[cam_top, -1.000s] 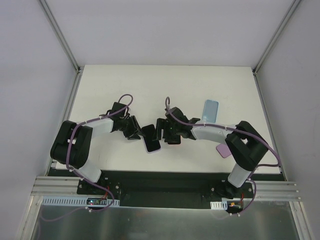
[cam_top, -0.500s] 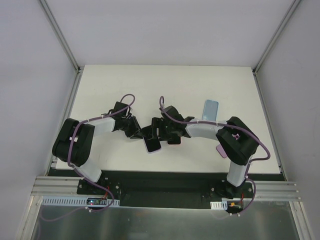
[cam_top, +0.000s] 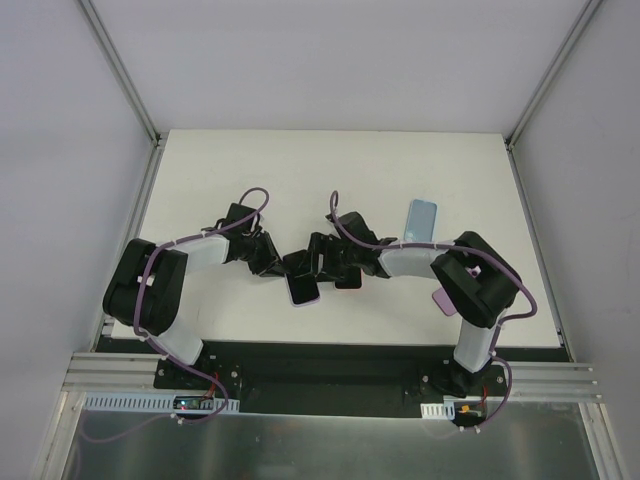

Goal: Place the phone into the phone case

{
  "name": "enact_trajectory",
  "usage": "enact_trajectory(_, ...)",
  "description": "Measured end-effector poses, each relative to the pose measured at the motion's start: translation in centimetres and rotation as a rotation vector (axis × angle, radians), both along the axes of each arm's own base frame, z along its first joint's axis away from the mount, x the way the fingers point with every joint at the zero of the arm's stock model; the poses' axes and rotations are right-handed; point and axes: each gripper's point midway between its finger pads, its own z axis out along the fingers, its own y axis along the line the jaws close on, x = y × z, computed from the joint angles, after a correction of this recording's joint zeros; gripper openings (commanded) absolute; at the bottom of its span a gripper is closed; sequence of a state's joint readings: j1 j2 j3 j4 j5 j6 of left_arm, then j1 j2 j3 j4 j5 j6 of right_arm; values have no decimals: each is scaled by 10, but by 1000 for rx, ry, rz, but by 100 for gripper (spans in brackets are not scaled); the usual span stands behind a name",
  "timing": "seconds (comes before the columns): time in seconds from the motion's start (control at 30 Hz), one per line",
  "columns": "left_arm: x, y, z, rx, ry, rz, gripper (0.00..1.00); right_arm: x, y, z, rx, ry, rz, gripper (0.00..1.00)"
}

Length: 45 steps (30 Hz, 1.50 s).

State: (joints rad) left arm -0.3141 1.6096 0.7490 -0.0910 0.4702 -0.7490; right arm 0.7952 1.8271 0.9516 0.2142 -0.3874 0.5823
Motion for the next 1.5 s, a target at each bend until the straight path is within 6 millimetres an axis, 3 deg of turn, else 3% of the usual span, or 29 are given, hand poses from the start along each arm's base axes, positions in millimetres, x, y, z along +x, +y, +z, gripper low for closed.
enact_trajectory(0.6,-2,-2,1,-56,-12,0,7,-7,7,2,176,75,-18,68)
enact_trajectory(0.9,-4,-4,2,-87,-3,2,6,-9,4,-2,202,102,-35,53)
enact_trajectory(1.2,-7,-6,2,-102,4,-7,7,-11,4,1,234,114,-34,56)
enact_trajectory(1.5,-8,-7,2,-109,2,-11,7,-13,2,-2,230,128,-42,37)
